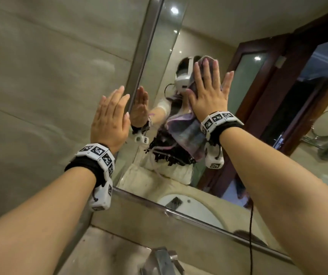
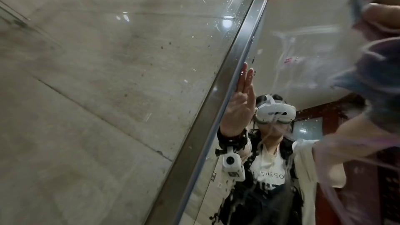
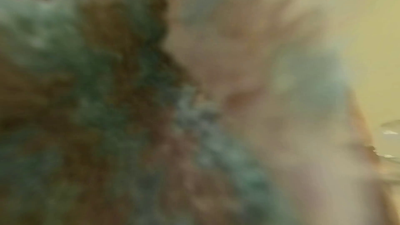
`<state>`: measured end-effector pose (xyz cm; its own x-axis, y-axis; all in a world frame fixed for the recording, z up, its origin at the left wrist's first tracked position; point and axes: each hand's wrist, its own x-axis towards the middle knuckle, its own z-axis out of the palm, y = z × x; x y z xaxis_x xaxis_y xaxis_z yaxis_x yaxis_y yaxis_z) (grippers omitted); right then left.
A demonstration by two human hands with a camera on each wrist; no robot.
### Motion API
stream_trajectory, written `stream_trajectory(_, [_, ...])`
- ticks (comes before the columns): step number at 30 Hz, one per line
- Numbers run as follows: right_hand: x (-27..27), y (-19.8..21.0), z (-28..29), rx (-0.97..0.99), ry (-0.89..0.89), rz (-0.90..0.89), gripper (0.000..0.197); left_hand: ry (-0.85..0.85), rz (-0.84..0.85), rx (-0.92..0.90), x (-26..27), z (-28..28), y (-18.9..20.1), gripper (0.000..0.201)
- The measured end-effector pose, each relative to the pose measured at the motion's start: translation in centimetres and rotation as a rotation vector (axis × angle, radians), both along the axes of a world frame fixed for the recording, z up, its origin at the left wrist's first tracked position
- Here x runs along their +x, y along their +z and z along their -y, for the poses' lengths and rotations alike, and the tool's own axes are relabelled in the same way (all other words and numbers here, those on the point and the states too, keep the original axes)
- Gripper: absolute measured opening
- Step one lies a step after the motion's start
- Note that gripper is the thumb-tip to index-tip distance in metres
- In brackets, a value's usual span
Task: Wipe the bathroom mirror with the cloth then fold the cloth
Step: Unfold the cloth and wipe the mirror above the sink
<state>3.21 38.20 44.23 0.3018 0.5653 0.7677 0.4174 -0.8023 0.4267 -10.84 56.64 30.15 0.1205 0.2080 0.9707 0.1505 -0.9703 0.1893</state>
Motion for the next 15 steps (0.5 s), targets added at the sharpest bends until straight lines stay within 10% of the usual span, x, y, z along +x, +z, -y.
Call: stream_trajectory(15, [-0.9,-8.6,-1.4,0.375,-0.100,-0.150,0.067,0.008,-0.039,-0.010,0.4,0.1,-2.4,0.044])
